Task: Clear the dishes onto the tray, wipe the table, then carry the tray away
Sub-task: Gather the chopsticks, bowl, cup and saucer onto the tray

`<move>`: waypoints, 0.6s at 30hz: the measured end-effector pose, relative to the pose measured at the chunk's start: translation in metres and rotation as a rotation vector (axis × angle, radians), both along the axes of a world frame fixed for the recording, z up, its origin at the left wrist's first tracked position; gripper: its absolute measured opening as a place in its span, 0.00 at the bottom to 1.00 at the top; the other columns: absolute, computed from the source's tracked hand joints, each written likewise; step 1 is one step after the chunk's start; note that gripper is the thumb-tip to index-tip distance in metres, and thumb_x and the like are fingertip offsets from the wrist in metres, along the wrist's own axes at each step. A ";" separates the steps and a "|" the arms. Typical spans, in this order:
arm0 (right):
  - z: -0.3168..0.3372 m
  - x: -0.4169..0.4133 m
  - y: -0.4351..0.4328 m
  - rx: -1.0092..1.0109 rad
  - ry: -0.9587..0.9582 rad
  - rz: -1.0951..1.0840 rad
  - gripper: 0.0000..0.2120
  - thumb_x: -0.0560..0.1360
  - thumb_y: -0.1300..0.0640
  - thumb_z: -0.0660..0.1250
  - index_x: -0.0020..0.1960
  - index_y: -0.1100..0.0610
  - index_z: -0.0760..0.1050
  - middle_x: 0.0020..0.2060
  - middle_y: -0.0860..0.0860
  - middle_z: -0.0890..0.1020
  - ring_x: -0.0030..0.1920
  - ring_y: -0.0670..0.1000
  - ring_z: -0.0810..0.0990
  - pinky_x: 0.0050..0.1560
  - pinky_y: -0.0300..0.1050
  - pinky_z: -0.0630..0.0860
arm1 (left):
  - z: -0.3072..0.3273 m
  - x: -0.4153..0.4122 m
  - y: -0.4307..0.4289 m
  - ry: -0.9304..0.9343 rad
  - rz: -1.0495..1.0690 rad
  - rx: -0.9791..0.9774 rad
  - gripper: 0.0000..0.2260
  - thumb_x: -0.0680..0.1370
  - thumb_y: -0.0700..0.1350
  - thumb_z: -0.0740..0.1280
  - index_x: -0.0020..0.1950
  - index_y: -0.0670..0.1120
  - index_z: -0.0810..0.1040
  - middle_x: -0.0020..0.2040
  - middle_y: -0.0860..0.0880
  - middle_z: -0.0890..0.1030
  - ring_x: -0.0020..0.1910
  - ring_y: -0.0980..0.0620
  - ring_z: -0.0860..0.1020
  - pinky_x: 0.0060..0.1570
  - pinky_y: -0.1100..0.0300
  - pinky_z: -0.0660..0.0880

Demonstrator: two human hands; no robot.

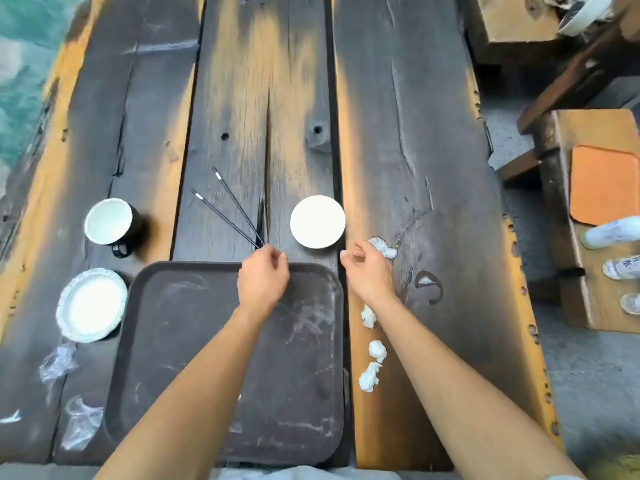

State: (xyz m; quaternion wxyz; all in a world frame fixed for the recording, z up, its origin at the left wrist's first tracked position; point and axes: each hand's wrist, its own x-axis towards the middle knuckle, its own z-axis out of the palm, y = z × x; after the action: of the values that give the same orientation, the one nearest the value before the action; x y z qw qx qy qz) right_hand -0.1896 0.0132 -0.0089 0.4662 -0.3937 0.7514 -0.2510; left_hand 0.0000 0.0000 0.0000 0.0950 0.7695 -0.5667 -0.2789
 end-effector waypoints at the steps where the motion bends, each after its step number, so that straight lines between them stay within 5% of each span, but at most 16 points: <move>1: -0.002 0.005 -0.010 0.018 -0.052 -0.025 0.23 0.79 0.50 0.66 0.71 0.57 0.72 0.61 0.51 0.82 0.58 0.51 0.80 0.62 0.41 0.69 | -0.002 0.013 -0.011 -0.001 0.069 0.006 0.10 0.80 0.50 0.64 0.50 0.44 0.79 0.46 0.47 0.84 0.49 0.42 0.81 0.49 0.51 0.77; 5: -0.013 0.017 -0.036 0.037 -0.237 -0.157 0.14 0.79 0.58 0.67 0.63 0.58 0.77 0.41 0.47 0.84 0.46 0.56 0.86 0.56 0.59 0.81 | -0.022 0.054 -0.066 -0.100 0.284 0.147 0.21 0.77 0.57 0.69 0.58 0.39 0.77 0.55 0.39 0.82 0.59 0.37 0.78 0.52 0.50 0.74; 9: -0.030 0.019 -0.047 0.036 -0.310 -0.250 0.14 0.78 0.61 0.67 0.64 0.56 0.79 0.47 0.47 0.86 0.45 0.49 0.86 0.51 0.53 0.84 | -0.039 0.073 -0.114 -0.087 0.314 0.213 0.33 0.75 0.61 0.72 0.64 0.34 0.75 0.59 0.36 0.81 0.63 0.36 0.77 0.50 0.50 0.73; 12: -0.032 0.019 -0.049 0.025 -0.368 -0.303 0.16 0.79 0.61 0.68 0.66 0.57 0.77 0.50 0.49 0.85 0.51 0.49 0.85 0.48 0.44 0.84 | -0.043 0.080 -0.139 -0.121 0.289 0.190 0.26 0.75 0.53 0.73 0.61 0.33 0.75 0.59 0.35 0.81 0.62 0.35 0.78 0.53 0.49 0.75; 15: -0.032 0.019 -0.051 0.012 -0.389 -0.317 0.17 0.79 0.62 0.68 0.68 0.57 0.76 0.48 0.46 0.85 0.51 0.49 0.85 0.43 0.39 0.83 | -0.045 0.087 -0.157 -0.128 0.249 0.206 0.08 0.74 0.42 0.69 0.45 0.38 0.74 0.49 0.36 0.82 0.54 0.35 0.80 0.45 0.53 0.74; 18: -0.033 0.019 -0.056 0.018 -0.394 -0.309 0.19 0.79 0.61 0.68 0.69 0.57 0.75 0.55 0.50 0.84 0.54 0.49 0.84 0.45 0.40 0.83 | -0.047 0.091 -0.168 -0.111 0.253 0.197 0.11 0.76 0.46 0.71 0.43 0.38 0.74 0.48 0.35 0.82 0.51 0.36 0.80 0.42 0.53 0.72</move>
State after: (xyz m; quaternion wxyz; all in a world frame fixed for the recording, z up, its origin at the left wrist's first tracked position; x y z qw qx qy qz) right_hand -0.1707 -0.0433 -0.0422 0.5633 -0.2132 0.6995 -0.3846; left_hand 0.0906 -0.1684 -0.0474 0.0220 0.8543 -0.4397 -0.2763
